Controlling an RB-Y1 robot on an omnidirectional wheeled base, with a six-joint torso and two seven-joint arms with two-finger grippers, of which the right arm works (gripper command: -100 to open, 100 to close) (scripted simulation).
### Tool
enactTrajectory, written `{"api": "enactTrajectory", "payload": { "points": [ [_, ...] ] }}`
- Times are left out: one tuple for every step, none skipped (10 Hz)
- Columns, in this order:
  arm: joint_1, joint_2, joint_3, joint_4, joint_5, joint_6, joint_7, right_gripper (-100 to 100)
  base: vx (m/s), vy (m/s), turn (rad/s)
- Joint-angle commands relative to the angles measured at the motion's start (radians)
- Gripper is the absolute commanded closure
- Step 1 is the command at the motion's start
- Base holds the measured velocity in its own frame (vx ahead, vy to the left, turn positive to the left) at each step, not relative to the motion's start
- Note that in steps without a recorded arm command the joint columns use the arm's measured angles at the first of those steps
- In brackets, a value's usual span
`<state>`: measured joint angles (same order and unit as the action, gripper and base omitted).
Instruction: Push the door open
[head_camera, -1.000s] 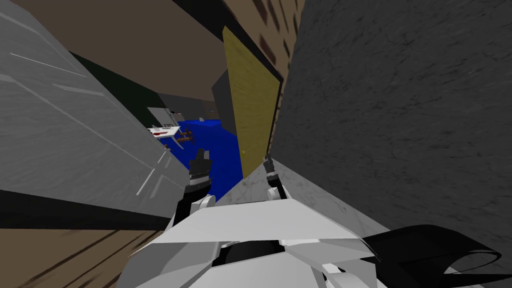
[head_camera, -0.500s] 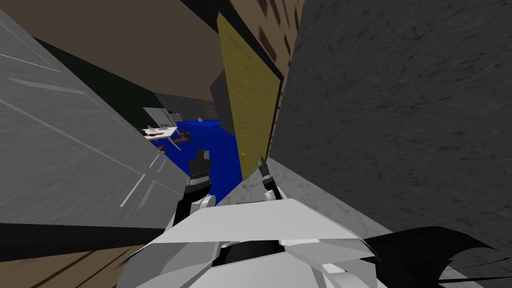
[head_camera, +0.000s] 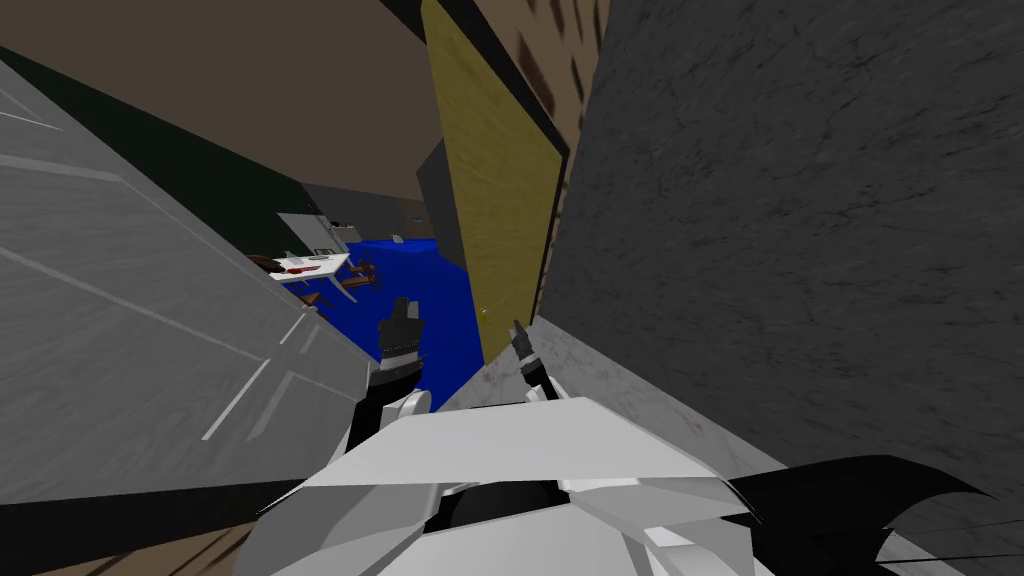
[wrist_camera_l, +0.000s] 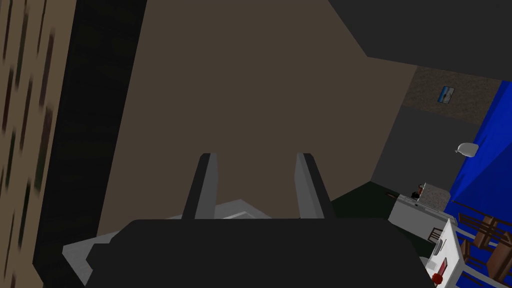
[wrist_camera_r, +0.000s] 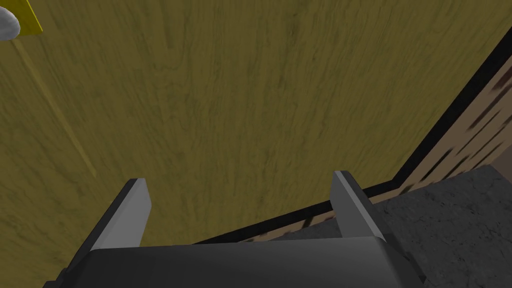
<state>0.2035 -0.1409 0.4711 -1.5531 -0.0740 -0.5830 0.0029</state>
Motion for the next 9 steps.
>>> {"api": "enactTrajectory", "payload": {
  "points": [
    [-0.011,0.002,0.009,0.030,0.000,-0.012,-0.002,-100,0.036,0.002,-0.006],
    [-0.021,-0.002,0.026,0.059,-0.001,-0.020,-0.006,-100,0.051,0.004,-0.012],
    [-0.031,-0.006,0.044,0.088,-0.001,-0.029,-0.010,-100,0.082,0.008,-0.022],
    [-0.040,-0.010,0.061,0.116,-0.002,-0.037,-0.014,-100,0.088,0.004,-0.026],
    [-0.050,-0.014,0.078,0.144,-0.002,-0.045,-0.018,-100,0.108,0.002,-0.024],
    [-0.059,-0.017,0.095,0.170,-0.003,-0.052,-0.022,-100,0.107,0.000,-0.021],
    [-0.068,-0.021,0.111,0.197,-0.003,-0.060,-0.026,-100,0.102,-0.003,-0.018],
    [-0.068,-0.021,0.111,0.197,-0.003,-0.060,-0.026,-100,0.063,0.008,-0.005],
    [-0.078,-0.024,0.128,0.224,-0.004,-0.067,-0.030,-100,0.049,0.012,-0.013]
  ]
}}
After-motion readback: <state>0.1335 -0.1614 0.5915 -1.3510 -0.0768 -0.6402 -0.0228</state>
